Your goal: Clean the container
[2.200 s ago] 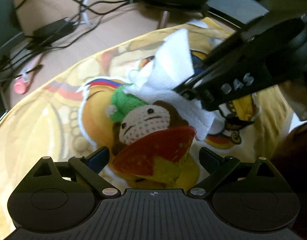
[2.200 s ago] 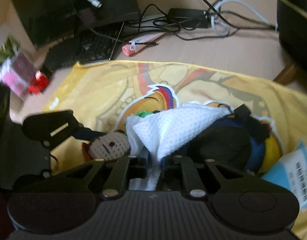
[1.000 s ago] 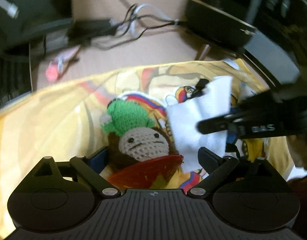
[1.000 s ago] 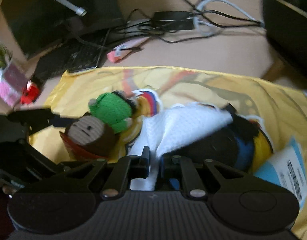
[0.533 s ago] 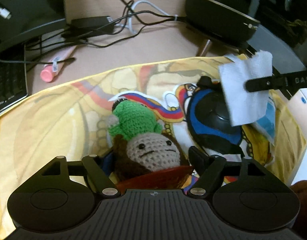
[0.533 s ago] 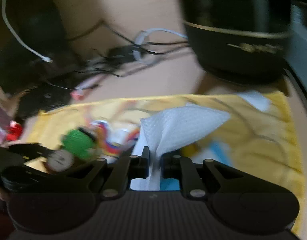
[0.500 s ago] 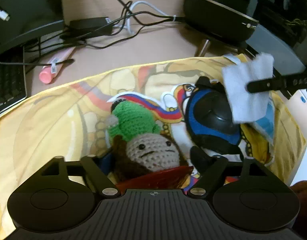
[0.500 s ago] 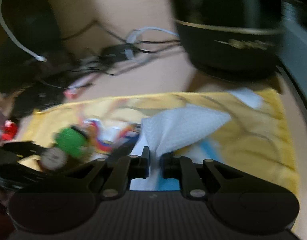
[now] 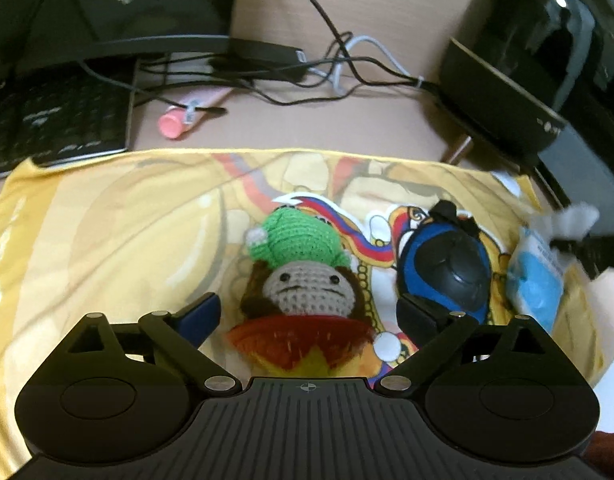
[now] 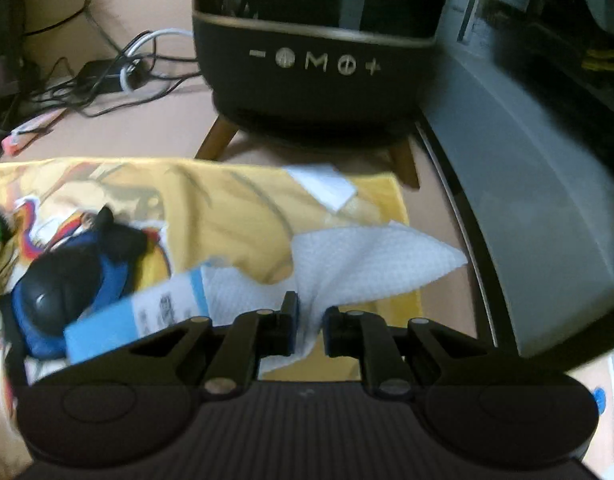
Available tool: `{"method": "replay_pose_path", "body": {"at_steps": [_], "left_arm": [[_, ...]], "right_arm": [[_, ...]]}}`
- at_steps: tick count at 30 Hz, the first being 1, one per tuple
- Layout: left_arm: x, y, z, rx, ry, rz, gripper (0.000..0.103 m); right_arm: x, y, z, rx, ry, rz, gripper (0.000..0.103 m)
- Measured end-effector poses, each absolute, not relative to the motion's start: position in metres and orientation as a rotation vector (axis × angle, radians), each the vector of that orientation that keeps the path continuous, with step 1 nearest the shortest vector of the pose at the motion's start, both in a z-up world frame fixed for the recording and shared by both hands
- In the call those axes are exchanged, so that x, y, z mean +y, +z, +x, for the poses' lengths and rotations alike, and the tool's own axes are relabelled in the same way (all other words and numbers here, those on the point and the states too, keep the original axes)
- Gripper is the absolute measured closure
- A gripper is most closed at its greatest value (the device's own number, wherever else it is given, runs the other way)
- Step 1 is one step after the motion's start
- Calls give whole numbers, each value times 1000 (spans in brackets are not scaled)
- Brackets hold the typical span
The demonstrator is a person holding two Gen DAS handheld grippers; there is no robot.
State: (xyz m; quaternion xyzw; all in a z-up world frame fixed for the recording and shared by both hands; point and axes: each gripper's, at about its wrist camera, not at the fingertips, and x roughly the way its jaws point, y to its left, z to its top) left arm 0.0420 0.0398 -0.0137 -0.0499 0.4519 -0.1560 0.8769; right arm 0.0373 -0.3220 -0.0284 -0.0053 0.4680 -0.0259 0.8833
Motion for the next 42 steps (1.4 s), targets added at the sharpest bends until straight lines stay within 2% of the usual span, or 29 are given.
{"method": "replay_pose_path", "body": {"at_steps": [8,10,11,12,13,15,20,25,29,34,37,42], "left_arm": [[39,-15,31,950,-268,-157,3],[39,-10,28,926,-255,-151,2],[40,-9,27,922,-235,-149,2],[41,-8,27,919,-213,-146,1],[43,-8,26,923,-196,-146,1],[47,-9,26,940,-149,-162,1],[49,-7,28,962,-97,-225,0],[25,21,14,929,-135,-212,0],[-7,25,-1,855,-130,-48,0],[-25,13,-35,913,-181,-57,0],[-37,11,-40,933,-172,18,0],[-40,26,-54,852,-176,62,0]], "right_arm": [[-292,-33,65,981,136,9,89],[-287,-38,80,988,149,-14,86],[-287,-40,84,995,142,-20,82],[-289,-41,88,1004,133,-20,73],[-292,-41,88,1006,128,-1,59],[-303,-39,86,1003,119,53,47],[-327,-26,66,986,75,216,29],[-332,-3,20,895,59,372,12],[-317,10,-16,776,5,275,9],[-302,12,-70,763,44,259,1],[-291,19,-81,759,26,202,1],[-276,32,-91,698,-5,125,0]]}}
